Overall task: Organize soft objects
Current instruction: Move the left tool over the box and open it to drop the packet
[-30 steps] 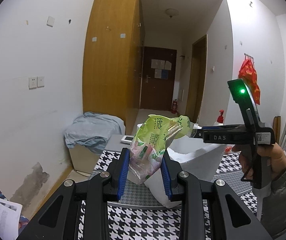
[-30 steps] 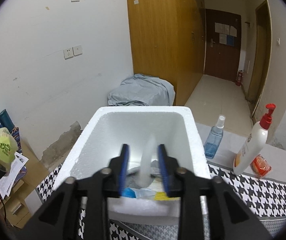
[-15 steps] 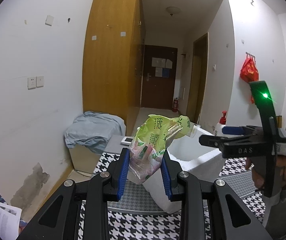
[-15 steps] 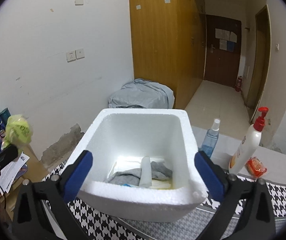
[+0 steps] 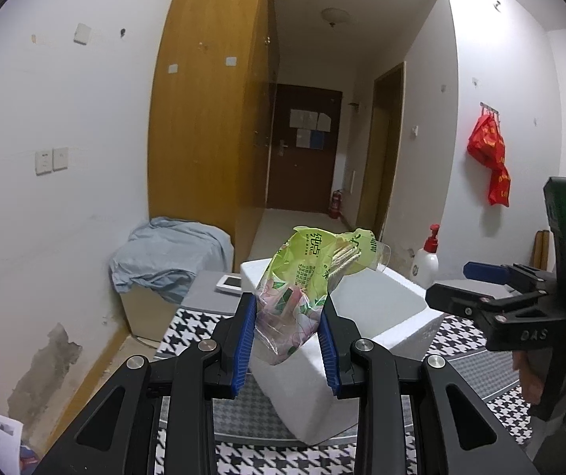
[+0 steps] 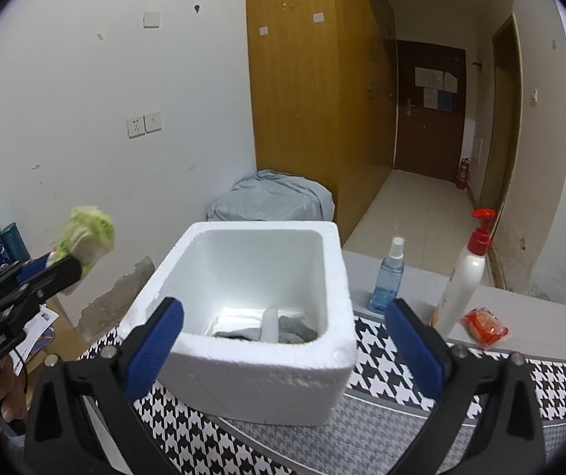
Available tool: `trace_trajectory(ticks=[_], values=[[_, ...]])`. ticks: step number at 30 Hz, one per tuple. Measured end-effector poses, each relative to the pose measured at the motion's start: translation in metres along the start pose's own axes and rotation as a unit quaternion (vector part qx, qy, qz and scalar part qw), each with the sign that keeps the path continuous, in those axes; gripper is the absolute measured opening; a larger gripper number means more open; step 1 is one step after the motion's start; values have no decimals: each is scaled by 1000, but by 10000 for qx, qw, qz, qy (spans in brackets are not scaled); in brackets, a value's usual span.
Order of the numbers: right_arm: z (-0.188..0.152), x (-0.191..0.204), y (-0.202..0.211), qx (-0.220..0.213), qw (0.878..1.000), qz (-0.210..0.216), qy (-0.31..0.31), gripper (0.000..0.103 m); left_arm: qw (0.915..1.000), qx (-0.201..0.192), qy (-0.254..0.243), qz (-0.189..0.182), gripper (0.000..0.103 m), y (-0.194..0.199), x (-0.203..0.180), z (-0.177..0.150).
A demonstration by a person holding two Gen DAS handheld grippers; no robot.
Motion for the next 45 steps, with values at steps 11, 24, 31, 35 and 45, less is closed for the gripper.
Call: trace_trajectory(ticks=[11,24,31,35,45], values=[[-12,-14,19,-82,9999,-61,-138,103,9996,153,-134,-199,32,-23,-16,12],[-30,-33,46,-154,9991,-251,-300,103,9986,309,-241,-346,32,-48,-28,17],[-45,-41,56,-136,9983,-335,-465,103,9983,394,-284,-307,32,-62,-33,20],[-53,-46,60,-117,9977,-406,-535,103,9982,446,-305,-260,32,-72,-36,21],[-67,-59,73,-41,9954,-689,-660,103,9974,557,-424,-168,44,-89,-47,20]])
Point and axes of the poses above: each gripper's, at about its wrist camera, not at the fingertips, and y roughly against the way its jaws point, x to its left, z to its top, the point moved 3 cm from there along -y, roughly the way its jaws point, and after that the axes turned 1 degree about -z, right-handed, at the moved point
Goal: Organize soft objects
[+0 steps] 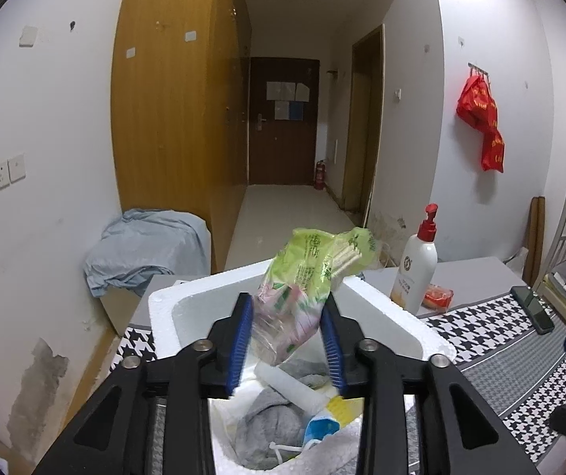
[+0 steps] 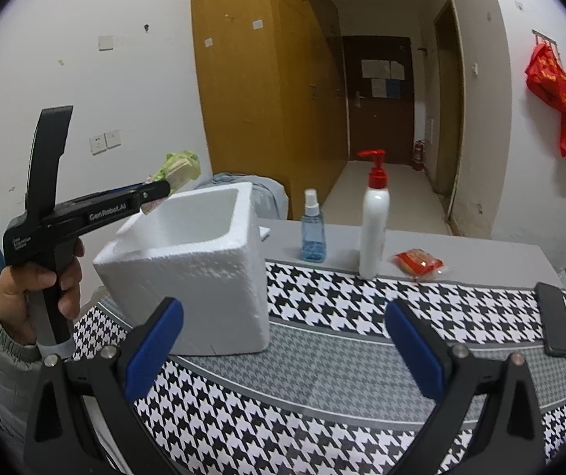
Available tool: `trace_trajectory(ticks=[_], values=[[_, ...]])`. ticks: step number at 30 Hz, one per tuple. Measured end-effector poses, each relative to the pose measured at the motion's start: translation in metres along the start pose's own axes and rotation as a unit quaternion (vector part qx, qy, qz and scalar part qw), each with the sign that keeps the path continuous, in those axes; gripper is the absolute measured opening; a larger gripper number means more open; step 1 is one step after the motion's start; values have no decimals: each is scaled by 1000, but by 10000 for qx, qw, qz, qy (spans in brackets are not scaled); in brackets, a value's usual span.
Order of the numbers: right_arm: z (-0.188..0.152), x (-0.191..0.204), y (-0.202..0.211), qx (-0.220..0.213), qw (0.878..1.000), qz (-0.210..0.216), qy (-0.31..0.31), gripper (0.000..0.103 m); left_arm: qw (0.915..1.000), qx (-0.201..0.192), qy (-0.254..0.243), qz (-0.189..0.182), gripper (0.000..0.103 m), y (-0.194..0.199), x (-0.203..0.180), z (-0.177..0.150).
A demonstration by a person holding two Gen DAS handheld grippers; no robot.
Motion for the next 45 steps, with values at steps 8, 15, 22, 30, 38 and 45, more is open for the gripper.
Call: trace_trajectory(ticks=[8,15,22,30,38,45], values=[[-3,-10,15,-66,9998,-185,-71,103,9997,-216,-16,65,83,7,-4,0],[-3,-11,24,-182,9995,-245,-69,103,9987,-507,-73,72,100,40,-13,-3],[-5,-10,36,-313,9992,-224,-102,103,9972,-746,-77,-21,102,78,-23,-8],[-7,-2,56,-459,9987,-206,-30,103,9957,-911,-144,-65,102,110,-33,-14],[-13,7,81,-595,9980,-191,21,103,9946,-1001,-260,-126,102,136,-43,-23],[-22,13,105,-700,9974,-187,-17,103,9937,-1071,-282,-175,102,162,-52,-37]])
Point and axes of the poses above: each gripper's, at about its wrist camera, not at the fingertips, and y roughly against the way its jaws point, x to its left, z to its top, the point moved 3 cm from there along -y, roughly the way its jaws point, and after that the axes turned 1 degree about -z, right-handed, at the moved point
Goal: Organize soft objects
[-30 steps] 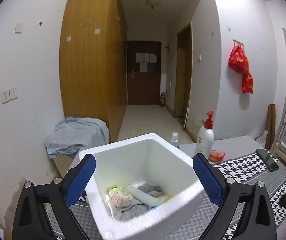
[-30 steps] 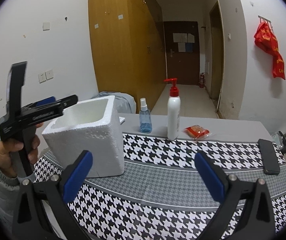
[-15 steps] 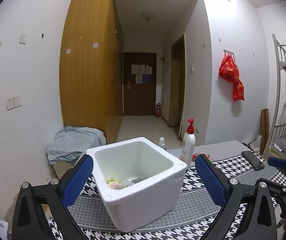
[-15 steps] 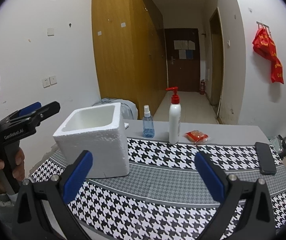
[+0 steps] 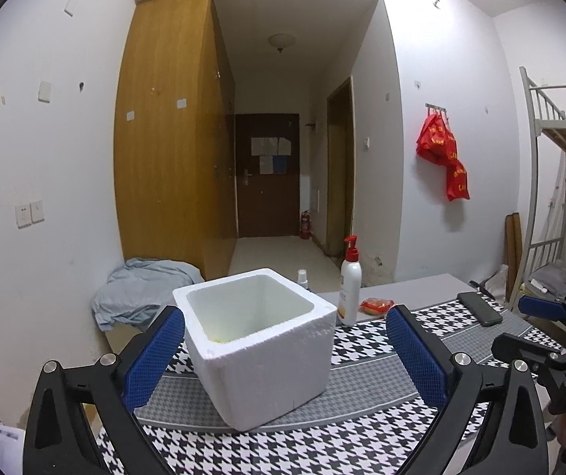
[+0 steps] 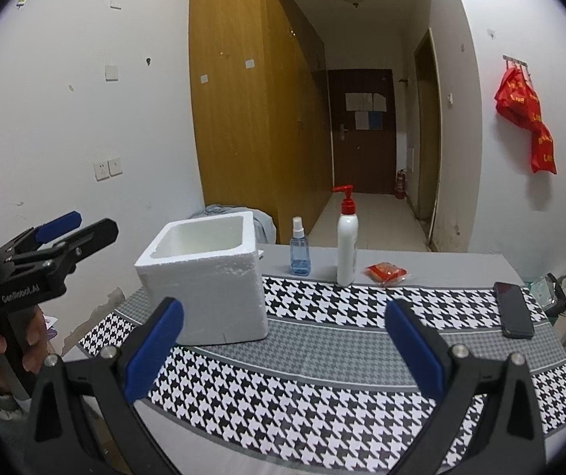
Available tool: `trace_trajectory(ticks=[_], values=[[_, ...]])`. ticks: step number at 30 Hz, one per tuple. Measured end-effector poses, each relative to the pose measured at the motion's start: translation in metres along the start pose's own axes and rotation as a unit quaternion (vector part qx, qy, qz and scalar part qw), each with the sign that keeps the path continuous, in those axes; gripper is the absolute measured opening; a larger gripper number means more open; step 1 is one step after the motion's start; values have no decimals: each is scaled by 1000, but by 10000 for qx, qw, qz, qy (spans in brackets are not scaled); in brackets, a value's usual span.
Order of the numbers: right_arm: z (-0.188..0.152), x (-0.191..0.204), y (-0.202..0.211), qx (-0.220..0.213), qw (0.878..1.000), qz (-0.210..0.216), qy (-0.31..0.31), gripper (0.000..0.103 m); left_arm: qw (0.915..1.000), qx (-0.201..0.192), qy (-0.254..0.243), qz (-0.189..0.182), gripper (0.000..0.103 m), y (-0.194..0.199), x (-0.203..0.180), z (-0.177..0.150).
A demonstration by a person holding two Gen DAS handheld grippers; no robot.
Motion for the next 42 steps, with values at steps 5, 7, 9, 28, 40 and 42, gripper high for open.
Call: trace_trajectory(ticks=[5,7,9,28,40,42], values=[[-1,3,21,-140,9999,-33,-42,103,9999,-77,6,-76,102,25,-8,-4],[-3,6,30,-176,9998,-70,-12,103,9998,-106,-6,-148,102,34,-13,-7],[-6,9,38,-203,9998,-74,-2,103,9998,-114,-39,-157,102,41,-16,-9],[-39,28,98,-429,9989,-147,142,103,9991,-262,-78,-310,102,109,-41,-42],[-58,40,121,-772,9961,-368,235,103,9980,-516,94,-351,102,125,-34,-64],[-63,40,121,-825,9956,-394,227,103,9981,-548,104,-262,102,124,-34,-71]])
Point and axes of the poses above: each gripper's, at about its wrist camera, not at the fingertips, and y roughly against the way its jaws point, x to its left, z to its top, the point moved 3 cm from there along -y, roughly the way its jaws point, and after that the axes turned 1 degree about -z, right-handed, at the moved point
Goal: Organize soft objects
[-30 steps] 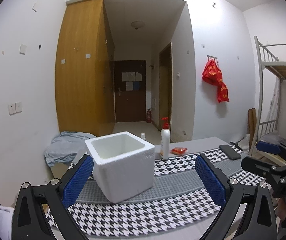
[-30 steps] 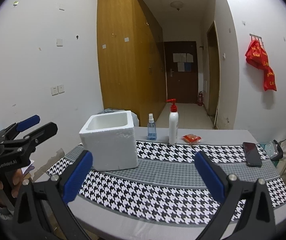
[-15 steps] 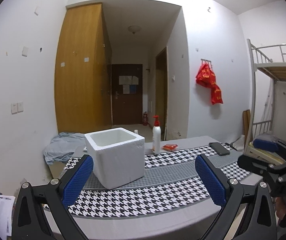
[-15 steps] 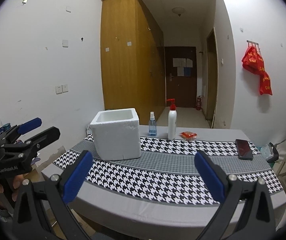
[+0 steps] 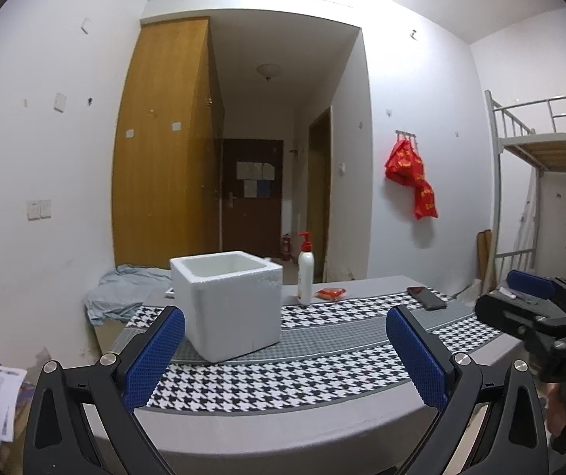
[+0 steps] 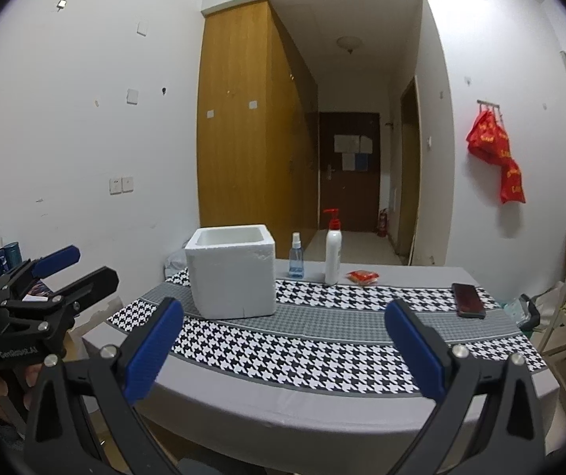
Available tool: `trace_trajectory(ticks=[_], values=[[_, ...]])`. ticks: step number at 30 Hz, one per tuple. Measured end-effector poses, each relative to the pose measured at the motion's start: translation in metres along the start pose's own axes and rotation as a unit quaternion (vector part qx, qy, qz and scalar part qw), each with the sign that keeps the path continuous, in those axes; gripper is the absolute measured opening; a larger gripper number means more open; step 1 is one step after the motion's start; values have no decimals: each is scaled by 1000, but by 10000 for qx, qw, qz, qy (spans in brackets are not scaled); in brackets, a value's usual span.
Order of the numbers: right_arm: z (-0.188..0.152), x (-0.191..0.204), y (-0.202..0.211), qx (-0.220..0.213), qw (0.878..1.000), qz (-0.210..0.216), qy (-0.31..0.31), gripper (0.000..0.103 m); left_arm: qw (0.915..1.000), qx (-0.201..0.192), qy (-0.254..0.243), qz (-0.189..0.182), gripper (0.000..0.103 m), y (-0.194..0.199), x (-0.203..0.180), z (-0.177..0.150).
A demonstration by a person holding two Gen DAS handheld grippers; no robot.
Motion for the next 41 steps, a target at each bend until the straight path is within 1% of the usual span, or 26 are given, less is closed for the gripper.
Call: trace_trajectory(ticks=[3,7,11,16,21,32,41], values=[[-10,1,0,-5,10000,47,-8,103,10000,-1,-1,-26,102,0,0,-11],[-23,4,0,-11,10000,-41,74,103,10000,21,52,-17,102,-2,-2,-26],[-31,5,-1,40,10000,-8,71,103,9999,93,54,-68,102,-3,-5,-33],[-35,2,-3,96,10000,6,2,103,9998,167,66,-114,102,-2,-6,-37],[-39,0,-5,126,9999,-13,-23,103,9999,155,59,-47,102,-1,-7,-41],[-52,0,-11,311,9995,-5,-75,103,9993,367,113,-35,102,-5,-3,-50],[-53,2,-10,338,9994,11,-59,103,9995,301,65,-59,102,0,-6,-48]])
Point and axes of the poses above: each gripper's, at about its wrist camera, not at the fingertips, and y roughly against the way its jaws point, x to its left, z to its top, the point moved 3 cm from there along -y, roughly the way its jaws point, and after that the axes turned 1 degree about -z, right-handed, at the moved point
